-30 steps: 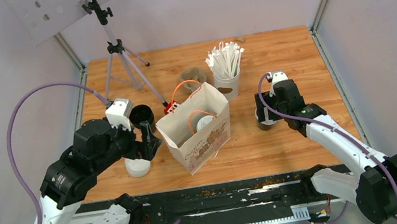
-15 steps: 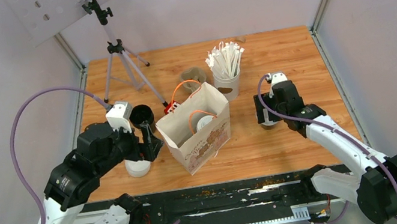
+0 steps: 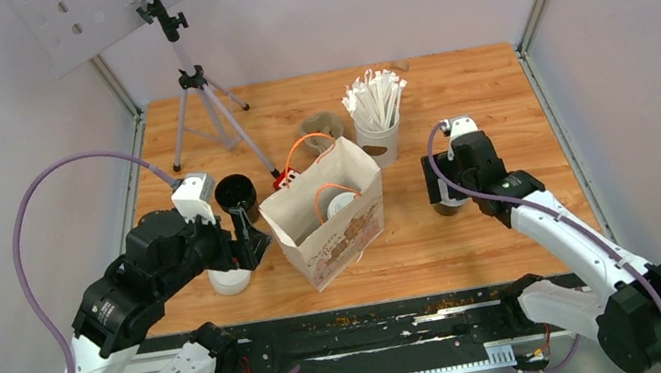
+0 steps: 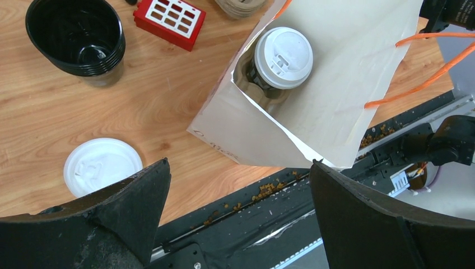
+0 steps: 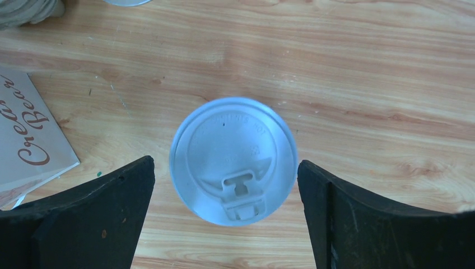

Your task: Pack the takeout coffee

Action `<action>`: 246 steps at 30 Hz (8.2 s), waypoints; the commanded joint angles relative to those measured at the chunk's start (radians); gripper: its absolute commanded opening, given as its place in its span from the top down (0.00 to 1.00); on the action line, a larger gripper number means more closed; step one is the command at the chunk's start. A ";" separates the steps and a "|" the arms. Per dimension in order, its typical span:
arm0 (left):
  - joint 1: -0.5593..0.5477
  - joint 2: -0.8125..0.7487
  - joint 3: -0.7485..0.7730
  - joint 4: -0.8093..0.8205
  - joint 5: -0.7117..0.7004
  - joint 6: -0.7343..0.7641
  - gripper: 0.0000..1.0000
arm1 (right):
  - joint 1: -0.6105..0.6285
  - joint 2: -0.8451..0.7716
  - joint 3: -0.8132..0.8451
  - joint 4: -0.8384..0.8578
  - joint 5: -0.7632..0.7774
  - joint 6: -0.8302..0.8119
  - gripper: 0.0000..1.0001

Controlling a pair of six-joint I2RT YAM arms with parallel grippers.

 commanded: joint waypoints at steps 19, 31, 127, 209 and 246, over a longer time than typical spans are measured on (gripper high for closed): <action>0.000 0.000 0.015 0.031 0.012 -0.004 0.00 | 0.006 0.053 0.043 0.000 0.016 -0.063 0.04; 0.000 -0.020 0.002 0.039 0.010 0.005 0.00 | 0.005 0.060 0.021 0.012 0.024 -0.068 0.04; 0.000 0.010 0.047 0.008 -0.024 -0.024 0.05 | -0.097 0.058 0.065 -0.084 -0.221 -0.109 0.05; 0.000 -0.048 -0.006 -0.001 -0.174 -0.387 0.05 | -0.116 0.083 0.059 -0.038 -0.316 -0.206 0.10; 0.000 -0.008 0.014 -0.056 -0.255 -0.493 0.05 | -0.116 0.059 0.072 -0.067 -0.306 -0.120 0.27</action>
